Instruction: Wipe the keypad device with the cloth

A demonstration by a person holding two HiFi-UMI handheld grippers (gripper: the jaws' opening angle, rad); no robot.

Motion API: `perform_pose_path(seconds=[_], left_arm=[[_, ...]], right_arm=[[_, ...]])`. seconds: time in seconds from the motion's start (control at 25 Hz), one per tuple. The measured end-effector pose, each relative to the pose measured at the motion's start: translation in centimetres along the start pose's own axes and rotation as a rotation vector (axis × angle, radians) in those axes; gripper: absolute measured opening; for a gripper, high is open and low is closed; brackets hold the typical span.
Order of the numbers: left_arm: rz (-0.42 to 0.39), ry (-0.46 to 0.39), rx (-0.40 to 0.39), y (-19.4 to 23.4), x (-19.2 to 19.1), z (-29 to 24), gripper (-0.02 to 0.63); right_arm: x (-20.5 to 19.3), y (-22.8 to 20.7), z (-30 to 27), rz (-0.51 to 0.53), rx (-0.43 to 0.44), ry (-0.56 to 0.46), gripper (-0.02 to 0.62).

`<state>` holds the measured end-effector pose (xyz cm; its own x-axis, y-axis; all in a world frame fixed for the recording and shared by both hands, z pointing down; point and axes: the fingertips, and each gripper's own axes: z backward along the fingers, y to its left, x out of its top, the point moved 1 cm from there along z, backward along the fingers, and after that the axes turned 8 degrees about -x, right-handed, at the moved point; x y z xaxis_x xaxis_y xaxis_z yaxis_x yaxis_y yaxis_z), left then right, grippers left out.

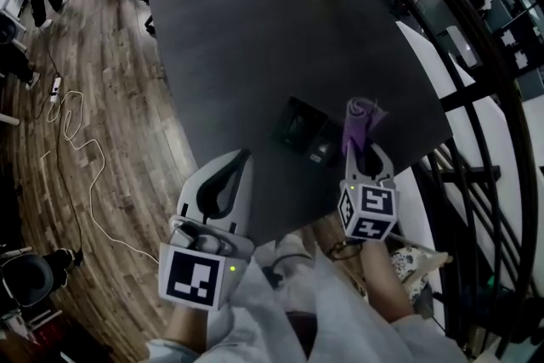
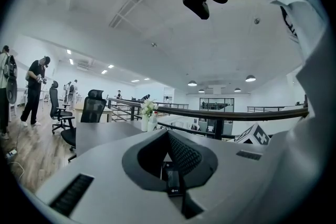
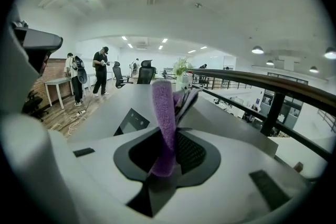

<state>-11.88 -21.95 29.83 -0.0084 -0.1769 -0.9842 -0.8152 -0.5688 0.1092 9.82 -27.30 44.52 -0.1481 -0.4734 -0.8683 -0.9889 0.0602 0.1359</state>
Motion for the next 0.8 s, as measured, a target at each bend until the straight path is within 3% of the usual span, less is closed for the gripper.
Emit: perform_pose_path(seconds=[0.8], left_arm=[[0.034, 0.008, 0.025, 1.6, -1.2, 0.6, 0.011]], right_arm=[[0.0, 1.9, -0.9, 0.133, -0.024, 0.038, 0.084]])
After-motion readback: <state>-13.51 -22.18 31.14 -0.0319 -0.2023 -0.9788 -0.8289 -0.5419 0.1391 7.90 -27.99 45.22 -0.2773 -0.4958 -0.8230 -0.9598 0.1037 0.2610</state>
